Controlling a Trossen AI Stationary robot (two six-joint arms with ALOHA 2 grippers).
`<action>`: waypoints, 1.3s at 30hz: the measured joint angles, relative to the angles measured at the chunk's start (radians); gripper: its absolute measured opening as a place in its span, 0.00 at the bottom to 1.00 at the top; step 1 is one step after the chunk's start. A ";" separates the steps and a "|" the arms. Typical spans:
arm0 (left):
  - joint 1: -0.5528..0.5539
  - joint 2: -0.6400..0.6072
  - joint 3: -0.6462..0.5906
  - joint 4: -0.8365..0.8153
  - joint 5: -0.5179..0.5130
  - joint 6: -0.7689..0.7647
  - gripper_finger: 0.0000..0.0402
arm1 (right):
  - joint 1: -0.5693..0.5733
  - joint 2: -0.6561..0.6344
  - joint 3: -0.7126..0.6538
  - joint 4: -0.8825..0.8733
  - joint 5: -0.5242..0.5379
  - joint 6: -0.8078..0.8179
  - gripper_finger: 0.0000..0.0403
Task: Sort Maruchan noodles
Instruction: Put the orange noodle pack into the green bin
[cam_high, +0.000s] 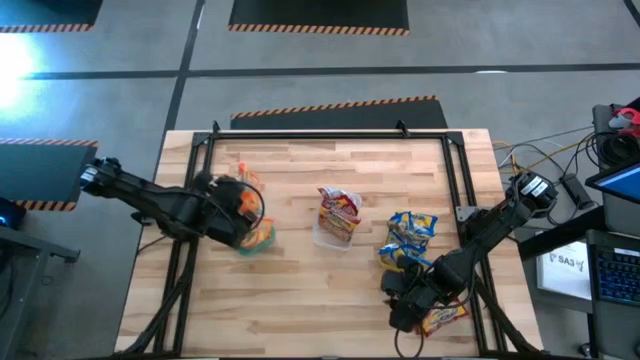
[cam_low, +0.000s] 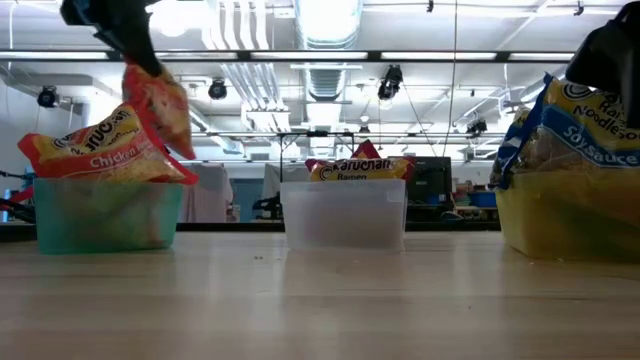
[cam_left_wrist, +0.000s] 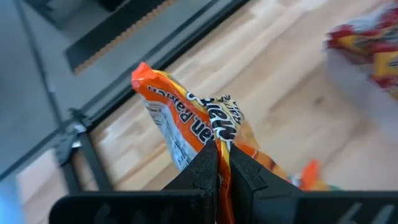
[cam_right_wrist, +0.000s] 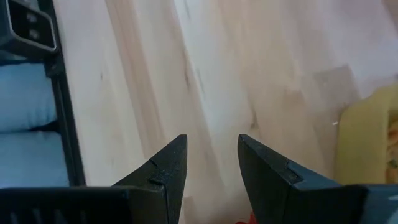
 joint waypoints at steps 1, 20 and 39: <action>0.000 -0.002 0.000 -0.033 -0.006 -0.020 0.00 | 0.000 0.000 0.000 0.001 0.014 0.000 0.33; 0.000 0.018 -0.163 -0.133 0.220 -0.016 0.00 | 0.000 0.000 0.000 0.002 0.050 0.000 0.33; 0.000 0.094 -0.308 0.096 0.306 -0.017 0.00 | 0.000 0.000 0.000 0.002 0.101 -0.023 0.33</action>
